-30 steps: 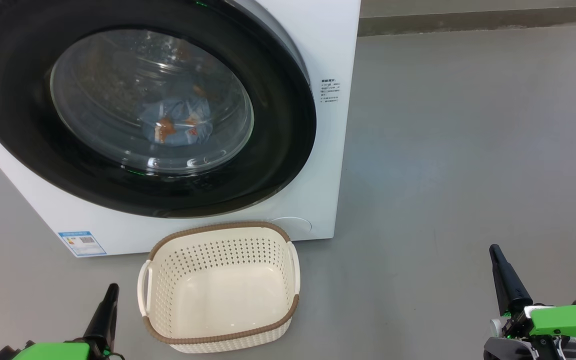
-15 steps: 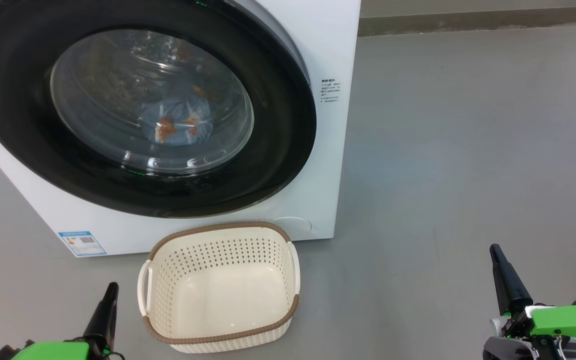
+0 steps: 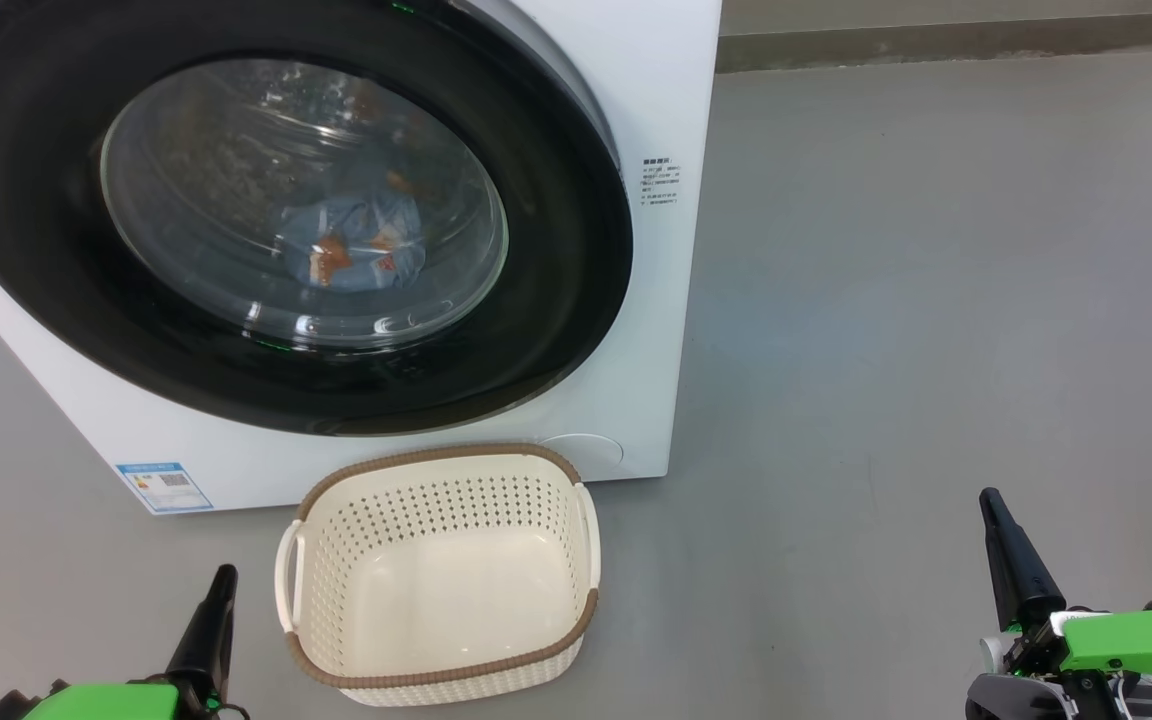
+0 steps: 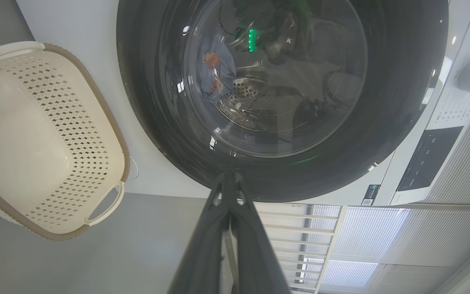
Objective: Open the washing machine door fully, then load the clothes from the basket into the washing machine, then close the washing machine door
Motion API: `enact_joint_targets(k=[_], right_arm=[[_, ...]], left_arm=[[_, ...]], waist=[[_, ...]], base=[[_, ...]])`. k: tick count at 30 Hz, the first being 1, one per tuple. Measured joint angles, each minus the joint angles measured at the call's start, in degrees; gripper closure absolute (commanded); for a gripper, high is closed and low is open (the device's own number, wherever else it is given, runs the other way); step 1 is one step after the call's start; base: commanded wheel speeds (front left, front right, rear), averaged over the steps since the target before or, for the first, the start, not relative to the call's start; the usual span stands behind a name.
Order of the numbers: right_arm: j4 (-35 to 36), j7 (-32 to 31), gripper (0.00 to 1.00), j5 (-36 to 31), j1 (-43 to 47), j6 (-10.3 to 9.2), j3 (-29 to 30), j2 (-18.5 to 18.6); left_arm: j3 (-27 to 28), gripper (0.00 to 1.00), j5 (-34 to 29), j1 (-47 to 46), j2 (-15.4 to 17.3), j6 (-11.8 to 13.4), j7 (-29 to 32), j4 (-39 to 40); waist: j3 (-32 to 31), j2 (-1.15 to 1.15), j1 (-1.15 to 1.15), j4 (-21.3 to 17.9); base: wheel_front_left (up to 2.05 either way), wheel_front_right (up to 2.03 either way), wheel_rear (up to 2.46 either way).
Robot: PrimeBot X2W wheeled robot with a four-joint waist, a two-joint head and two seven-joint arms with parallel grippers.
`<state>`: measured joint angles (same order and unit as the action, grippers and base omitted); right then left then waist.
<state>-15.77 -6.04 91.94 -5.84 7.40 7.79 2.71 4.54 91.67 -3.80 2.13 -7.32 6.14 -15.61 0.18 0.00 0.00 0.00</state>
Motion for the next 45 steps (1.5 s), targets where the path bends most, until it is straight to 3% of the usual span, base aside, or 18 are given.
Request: enact_joint_targets(k=[45], right_arm=[[0.0, -0.01, 1.0, 0.0, 0.0, 0.0, 0.0, 0.0]], left_arm=[[0.0, 1.0, 0.01, 0.0, 0.0, 0.0, 0.0, 0.0]], waist=[[0.0, 0.0, 0.0, 0.0]], base=[[0.0, 0.0, 0.0]])
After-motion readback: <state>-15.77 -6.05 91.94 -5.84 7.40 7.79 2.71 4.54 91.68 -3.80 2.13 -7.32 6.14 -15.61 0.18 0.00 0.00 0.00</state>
